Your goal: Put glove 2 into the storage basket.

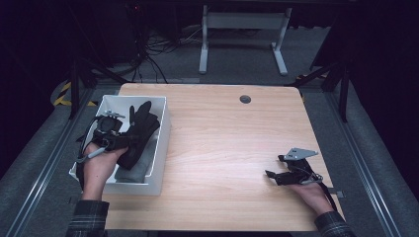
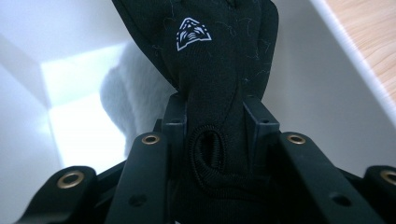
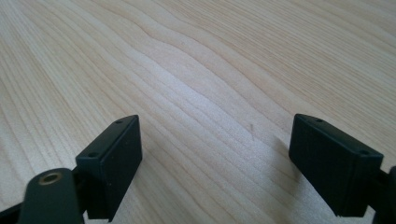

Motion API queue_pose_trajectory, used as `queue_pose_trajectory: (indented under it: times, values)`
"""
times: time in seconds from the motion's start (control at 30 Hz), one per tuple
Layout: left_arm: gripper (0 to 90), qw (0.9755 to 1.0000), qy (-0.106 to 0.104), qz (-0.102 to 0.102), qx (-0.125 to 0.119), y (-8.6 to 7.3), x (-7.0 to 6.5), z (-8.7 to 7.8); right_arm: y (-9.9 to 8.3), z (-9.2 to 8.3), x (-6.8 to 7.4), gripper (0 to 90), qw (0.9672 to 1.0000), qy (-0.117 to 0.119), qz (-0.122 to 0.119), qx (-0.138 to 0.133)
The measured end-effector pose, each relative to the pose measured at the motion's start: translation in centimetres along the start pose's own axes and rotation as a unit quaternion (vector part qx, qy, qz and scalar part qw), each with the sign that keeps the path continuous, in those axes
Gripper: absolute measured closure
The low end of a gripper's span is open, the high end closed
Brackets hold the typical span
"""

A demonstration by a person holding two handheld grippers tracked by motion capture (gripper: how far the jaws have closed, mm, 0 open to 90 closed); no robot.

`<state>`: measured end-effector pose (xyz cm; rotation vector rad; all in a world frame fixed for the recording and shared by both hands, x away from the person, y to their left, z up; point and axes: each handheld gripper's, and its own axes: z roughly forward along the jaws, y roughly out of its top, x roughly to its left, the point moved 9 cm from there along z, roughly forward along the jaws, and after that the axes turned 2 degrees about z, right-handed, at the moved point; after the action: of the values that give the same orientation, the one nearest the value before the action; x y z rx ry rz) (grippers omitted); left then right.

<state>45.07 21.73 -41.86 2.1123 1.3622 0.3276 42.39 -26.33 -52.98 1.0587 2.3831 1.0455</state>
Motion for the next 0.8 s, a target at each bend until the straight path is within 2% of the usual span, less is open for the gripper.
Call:
queue_pose_trajectory:
  times: [0.27, 0.33, 0.43, 0.6, 0.7, 0.8]
  values:
    - [65.9, 0.9995, 0.012, -0.017, 0.022, -1.8, 1.0, 2.1, 0.0, 0.0, 0.0, 17.5, 1.0000, -0.001, 0.000, 0.000]
    - [60.7, 0.9994, 0.012, -0.018, 0.026, -2.1, 1.2, 2.4, 0.0, 0.0, 0.0, 17.4, 1.0000, -0.001, 0.001, 0.000]
    - [47.5, 0.9993, 0.016, -0.021, 0.028, -2.2, 1.4, 2.6, 0.0, 0.0, 0.0, 17.3, 1.0000, -0.001, 0.002, 0.000]
    - [29.4, 0.9991, 0.032, -0.019, 0.018, -1.9, 1.9, 2.5, 0.0, 0.0, 0.0, 17.3, 1.0000, -0.002, 0.002, 0.000]
    - [23.0, 0.9991, 0.037, -0.019, 0.007, -1.5, 2.0, 2.1, 0.0, 0.0, 0.0, 17.3, 1.0000, -0.002, 0.002, 0.000]
    - [20.8, 0.9993, 0.034, -0.009, -0.009, -0.7, 1.8, 1.1, 0.0, 0.0, 0.0, 17.2, 1.0000, -0.002, 0.002, 0.000]
